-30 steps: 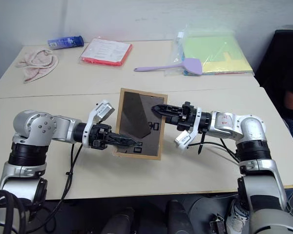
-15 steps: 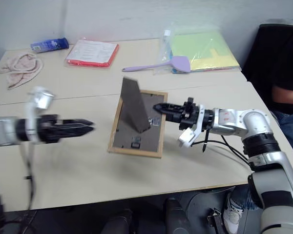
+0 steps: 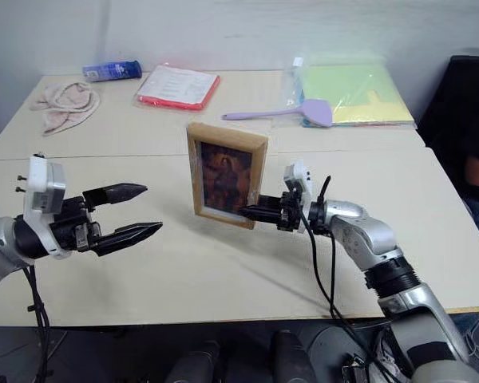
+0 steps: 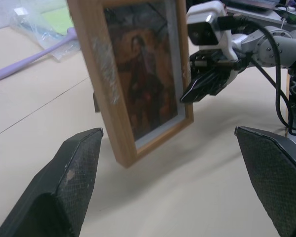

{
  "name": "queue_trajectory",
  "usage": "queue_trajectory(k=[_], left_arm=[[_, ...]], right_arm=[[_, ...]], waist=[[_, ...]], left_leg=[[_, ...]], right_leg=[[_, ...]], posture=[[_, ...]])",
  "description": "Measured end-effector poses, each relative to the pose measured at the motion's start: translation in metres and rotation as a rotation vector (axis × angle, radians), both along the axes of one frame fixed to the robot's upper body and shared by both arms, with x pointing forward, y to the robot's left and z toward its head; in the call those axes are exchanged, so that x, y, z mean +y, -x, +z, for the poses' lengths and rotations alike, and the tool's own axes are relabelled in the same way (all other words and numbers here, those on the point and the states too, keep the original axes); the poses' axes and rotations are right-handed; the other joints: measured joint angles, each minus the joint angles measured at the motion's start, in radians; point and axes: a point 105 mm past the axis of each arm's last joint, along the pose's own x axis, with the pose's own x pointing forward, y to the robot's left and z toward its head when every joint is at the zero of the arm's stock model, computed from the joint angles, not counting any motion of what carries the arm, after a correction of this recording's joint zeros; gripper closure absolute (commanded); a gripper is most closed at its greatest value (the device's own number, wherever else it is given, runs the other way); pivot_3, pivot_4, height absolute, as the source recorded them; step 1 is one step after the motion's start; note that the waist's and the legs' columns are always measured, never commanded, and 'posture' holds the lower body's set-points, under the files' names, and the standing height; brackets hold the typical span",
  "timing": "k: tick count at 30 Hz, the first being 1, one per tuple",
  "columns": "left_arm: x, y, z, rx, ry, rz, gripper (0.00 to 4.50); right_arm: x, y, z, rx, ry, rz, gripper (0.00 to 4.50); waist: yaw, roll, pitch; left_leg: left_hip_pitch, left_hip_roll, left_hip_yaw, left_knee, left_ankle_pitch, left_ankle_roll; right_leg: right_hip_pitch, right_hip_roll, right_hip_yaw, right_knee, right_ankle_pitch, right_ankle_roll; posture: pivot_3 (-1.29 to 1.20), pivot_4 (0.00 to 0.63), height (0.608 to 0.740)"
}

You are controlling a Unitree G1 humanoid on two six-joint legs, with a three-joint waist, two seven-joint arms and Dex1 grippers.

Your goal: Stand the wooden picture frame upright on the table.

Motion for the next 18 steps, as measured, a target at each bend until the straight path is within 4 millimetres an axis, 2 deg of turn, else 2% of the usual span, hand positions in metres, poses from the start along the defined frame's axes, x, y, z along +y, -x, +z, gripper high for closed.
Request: queue_trajectory(k=[3,5,7,8,12,15,18], left_arm=[[0.0,-0.001,0.003,-0.012,-0.011,-0.001,0.0],[-0.001,-0.003,0.003,-0.008,-0.016,-0.007,0.0],[0.001,-0.007,0.006,-0.014,-0.013,-0.005,0.0],[0.001,-0.007,0.006,-0.014,-0.015,-0.006,0.0],[0.003,-0.01,0.0,0.023,-0.016,-0.017,0.0],[0.003,-0.009,-0.003,0.041,-0.027,-0.041,0.0],[0.008,-0.01,-0.005,0.048,-0.041,-0.052,0.0]], right_arm=[[-0.004,0.003,-0.027,0.026,0.056,-0.002,3.25],[-0.004,0.004,-0.03,-0.005,0.061,0.004,3.25],[-0.005,0.006,-0.031,-0.025,0.079,0.019,2.47],[-0.006,0.008,-0.033,-0.024,0.089,0.024,2.27],[-0.014,0.016,-0.041,0.004,0.144,0.049,0.89],[-0.04,0.014,-0.029,-0.017,0.205,0.007,0.04],[-0.09,0.016,0.007,-0.051,0.261,-0.063,0.04]], waist=[[0.009,0.0,0.0],[0.007,0.0,0.0],[0.007,0.0,0.0],[0.007,0.0,0.0],[0.007,0.0,0.0],[0.009,0.0,0.0],[0.016,0.0,0.0]], left_leg=[[0.0,0.0,0.0,0.0,0.0,0.0],[0.0,0.0,0.001,0.0,0.0,0.0],[0.001,0.0,0.001,0.0,0.0,0.0],[0.001,0.0,0.001,0.0,0.0,0.0],[0.0,0.0,0.001,0.0,0.0,0.0],[0.0,0.0,0.001,0.0,0.0,0.0],[0.0,-0.001,0.001,0.0,-0.001,0.001]], right_leg=[[0.0,0.0,0.0,0.0,0.0,0.0],[0.0,0.0,0.0,0.0,0.0,0.0],[0.0,0.0,0.0,0.001,0.0,0.0],[0.0,0.001,0.0,0.001,0.0,0.0],[-0.001,0.001,0.0,0.001,0.0,0.0],[-0.001,0.0,0.001,0.0,0.0,0.0],[0.0,0.0,0.0,-0.001,0.0,0.0]], posture=[[0.0,0.15,0.74],[0.0,0.15,0.74],[0.0,0.15,0.74],[0.0,0.15,0.74],[0.0,0.15,0.74],[0.0,0.15,0.74],[0.0,0.15,0.74]])
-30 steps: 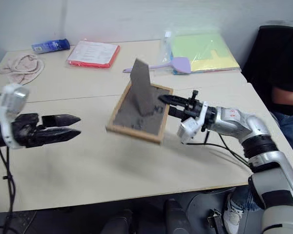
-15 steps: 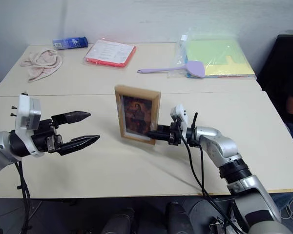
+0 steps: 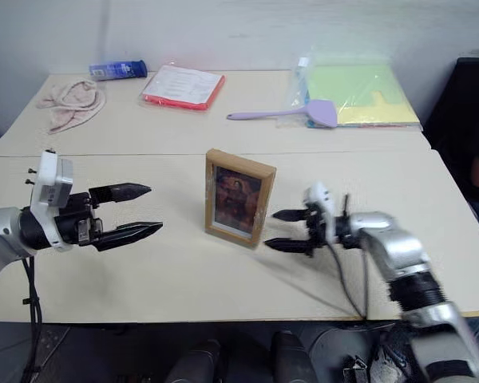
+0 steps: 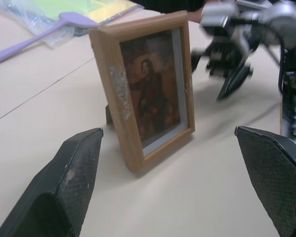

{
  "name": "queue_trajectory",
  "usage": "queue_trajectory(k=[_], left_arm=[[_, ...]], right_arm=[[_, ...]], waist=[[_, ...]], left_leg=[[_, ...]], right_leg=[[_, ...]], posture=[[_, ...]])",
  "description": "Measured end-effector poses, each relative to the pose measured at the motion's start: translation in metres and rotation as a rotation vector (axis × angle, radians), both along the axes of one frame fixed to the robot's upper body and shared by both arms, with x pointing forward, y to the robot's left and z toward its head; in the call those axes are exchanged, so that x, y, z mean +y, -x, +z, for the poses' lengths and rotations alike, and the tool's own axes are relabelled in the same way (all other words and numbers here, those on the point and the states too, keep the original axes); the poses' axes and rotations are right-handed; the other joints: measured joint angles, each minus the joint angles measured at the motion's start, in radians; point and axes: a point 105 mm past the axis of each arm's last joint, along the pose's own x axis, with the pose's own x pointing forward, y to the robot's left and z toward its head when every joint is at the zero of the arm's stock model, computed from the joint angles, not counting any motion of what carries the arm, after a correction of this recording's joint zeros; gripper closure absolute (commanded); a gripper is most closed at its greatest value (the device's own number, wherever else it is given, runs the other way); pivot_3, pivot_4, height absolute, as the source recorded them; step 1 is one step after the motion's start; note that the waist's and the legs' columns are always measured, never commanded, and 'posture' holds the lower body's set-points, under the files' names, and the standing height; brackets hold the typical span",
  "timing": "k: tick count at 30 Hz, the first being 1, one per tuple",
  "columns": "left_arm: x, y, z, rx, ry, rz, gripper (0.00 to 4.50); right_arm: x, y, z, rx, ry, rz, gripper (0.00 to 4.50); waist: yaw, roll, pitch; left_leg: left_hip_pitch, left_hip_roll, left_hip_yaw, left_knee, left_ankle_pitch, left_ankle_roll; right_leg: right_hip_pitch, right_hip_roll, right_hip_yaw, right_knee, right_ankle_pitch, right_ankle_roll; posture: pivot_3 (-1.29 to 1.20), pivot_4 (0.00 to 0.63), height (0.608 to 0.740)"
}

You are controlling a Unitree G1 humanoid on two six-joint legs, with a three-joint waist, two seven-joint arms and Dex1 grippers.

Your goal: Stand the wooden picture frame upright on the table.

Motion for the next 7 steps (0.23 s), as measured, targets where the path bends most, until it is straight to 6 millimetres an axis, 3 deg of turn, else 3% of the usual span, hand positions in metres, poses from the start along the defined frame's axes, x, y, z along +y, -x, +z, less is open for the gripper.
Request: queue_trajectory(k=[2,4,7], left_arm=[[0.005,-0.001,0.0,0.012,-0.016,-0.001,0.0],[0.011,-0.002,0.002,0.016,-0.024,0.0,0.0],[0.015,-0.004,0.008,-0.002,-0.01,0.011,0.0]], right_arm=[[-0.025,0.014,0.03,0.003,0.004,0.016,0.04],[-0.035,0.03,0.056,-0.001,-0.005,0.059,0.04],[-0.031,0.047,0.065,0.027,-0.024,0.126,0.04]], waist=[[-0.002,0.0,0.0],[-0.005,0.0,0.0],[-0.012,0.0,0.0]], left_leg=[[0.0,0.001,0.0,0.0,0.0,0.0],[0.001,0.001,0.0,-0.001,0.0,0.0],[0.002,0.004,0.001,-0.001,-0.001,0.0]], right_leg=[[0.0,0.0,0.0,0.0,0.0,0.0],[0.0,0.001,0.0,-0.001,0.0,0.0],[0.001,0.003,0.001,0.0,0.0,0.0]], posture=[[0.0,0.15,0.74],[0.0,0.15,0.74],[0.0,0.15,0.74]])
